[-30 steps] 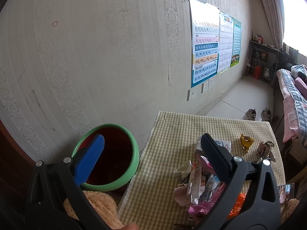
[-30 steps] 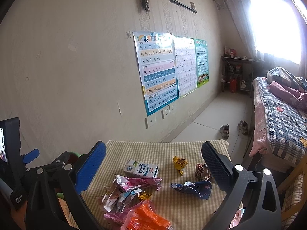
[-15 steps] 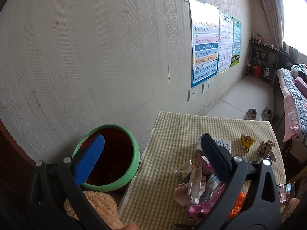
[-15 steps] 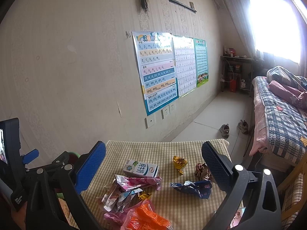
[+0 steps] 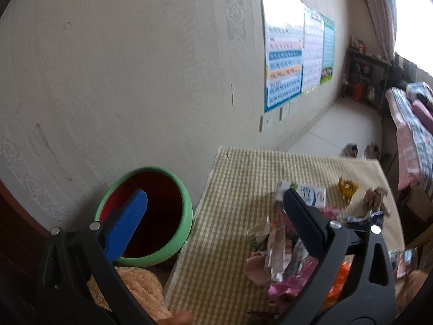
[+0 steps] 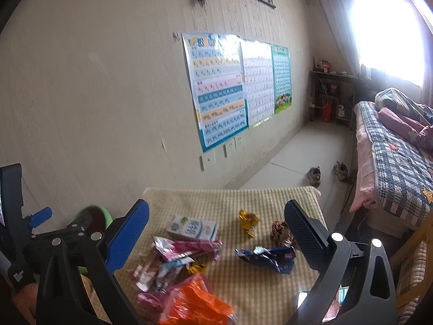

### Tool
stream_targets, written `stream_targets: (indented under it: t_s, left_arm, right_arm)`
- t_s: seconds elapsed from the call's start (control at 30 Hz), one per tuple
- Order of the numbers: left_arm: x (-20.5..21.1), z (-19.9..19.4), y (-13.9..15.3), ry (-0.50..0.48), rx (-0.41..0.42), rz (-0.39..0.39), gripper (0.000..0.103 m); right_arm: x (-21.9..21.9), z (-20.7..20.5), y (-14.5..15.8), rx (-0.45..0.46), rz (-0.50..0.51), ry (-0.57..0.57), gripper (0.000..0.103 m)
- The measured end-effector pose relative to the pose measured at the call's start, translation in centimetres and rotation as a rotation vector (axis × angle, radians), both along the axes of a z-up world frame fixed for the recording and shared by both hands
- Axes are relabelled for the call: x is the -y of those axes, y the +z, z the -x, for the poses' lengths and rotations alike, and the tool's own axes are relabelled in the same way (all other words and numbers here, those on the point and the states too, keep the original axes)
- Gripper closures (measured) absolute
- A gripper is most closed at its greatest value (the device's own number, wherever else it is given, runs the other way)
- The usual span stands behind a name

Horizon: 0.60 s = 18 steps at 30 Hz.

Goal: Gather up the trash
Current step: 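Grasp the white-pink wrapper with the left tool while the right tool grasps the brown paper ball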

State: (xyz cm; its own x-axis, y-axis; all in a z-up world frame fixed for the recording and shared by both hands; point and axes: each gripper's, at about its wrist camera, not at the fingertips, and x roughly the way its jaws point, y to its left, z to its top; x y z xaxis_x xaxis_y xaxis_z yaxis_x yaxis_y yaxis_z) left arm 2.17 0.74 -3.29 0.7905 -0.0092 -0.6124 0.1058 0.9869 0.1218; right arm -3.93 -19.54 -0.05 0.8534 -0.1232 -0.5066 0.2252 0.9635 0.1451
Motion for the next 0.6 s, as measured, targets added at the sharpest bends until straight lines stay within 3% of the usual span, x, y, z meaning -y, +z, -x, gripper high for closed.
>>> stream_targets:
  t_s: [0.13, 0.2, 0.27, 0.33, 0.47, 0.6]
  left_arm:
    - [0.4, -0.9, -3.1, -0.083, -0.118, -0.009, 0.007]
    - [1.3, -1.1, -4.6, -0.145, -0.187, -0.003, 0.019]
    - [2.5, -1.5, -6.2, -0.2, -0.257, 0.017, 0.023]
    - [3.9, -2.5, -7.7, -0.251, -0.336, 0.038, 0.035]
    - [6.0, -4.3, -11.2, -0.281, -0.467, 0.002, 0.076]
    - [5.0, -4.9, -12.0, -0.262, -0.491, 0.084, 0.084]
  right_arm:
    - [1.2, -0.4, -2.3, -0.067, -0.015, -0.02, 0.007]
    - [2.0, -0.5, -3.6, -0.104, -0.03, -0.03, 0.007]
    - [2.7, -0.8, -4.8, -0.141, -0.053, -0.035, 0.007]
    - [3.1, -0.9, -5.9, -0.167, -0.069, -0.037, 0.007]
    - [3.6, -1.0, -7.4, -0.205, -0.086, -0.035, 0.007]
    - [4.5, -1.0, -8.6, -0.236, -0.104, -0.044, 0.007]
